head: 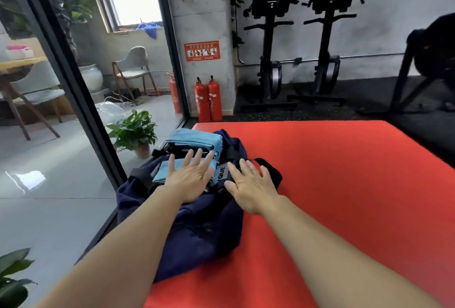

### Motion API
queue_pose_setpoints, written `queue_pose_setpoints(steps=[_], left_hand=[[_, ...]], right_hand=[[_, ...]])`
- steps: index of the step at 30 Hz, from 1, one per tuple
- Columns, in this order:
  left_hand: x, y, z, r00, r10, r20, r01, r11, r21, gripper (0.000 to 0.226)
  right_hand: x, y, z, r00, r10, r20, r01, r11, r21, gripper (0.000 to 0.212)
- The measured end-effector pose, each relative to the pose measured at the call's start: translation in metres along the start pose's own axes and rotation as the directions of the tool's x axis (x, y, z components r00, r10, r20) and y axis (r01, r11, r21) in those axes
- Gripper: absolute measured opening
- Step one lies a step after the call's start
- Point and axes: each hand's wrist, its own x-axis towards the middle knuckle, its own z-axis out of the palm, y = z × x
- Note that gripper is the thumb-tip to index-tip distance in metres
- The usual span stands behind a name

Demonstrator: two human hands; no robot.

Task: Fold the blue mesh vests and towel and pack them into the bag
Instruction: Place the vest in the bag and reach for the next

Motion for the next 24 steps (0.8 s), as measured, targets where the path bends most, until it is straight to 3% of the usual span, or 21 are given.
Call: queue_pose_setpoints(steps=[6,14,24], left_hand=[[-0.024,0.14,0.013,0.975,0.218,0.043,-0.217,0.976,-0.017,0.053],[-0.089,0.334,0.032,0.848,0.519,0.103,-0.52,0.854,-0.016,0.054],[-0.153,0.512,0.048,0.705,0.696,0.135,-0.704,0.71,0.02,0.055]], right_hand=[[-0.095,0.086,-0.026,0.972,0.23,-0.042,-0.234,0.964,-0.126,0.06],[-0.261,0.206,-0.045,0.831,0.543,-0.119,-0.556,0.821,-0.129,0.059],[-0.409,0.32,-0.045,0.685,0.698,-0.209,-0.723,0.686,-0.08,0.059]])
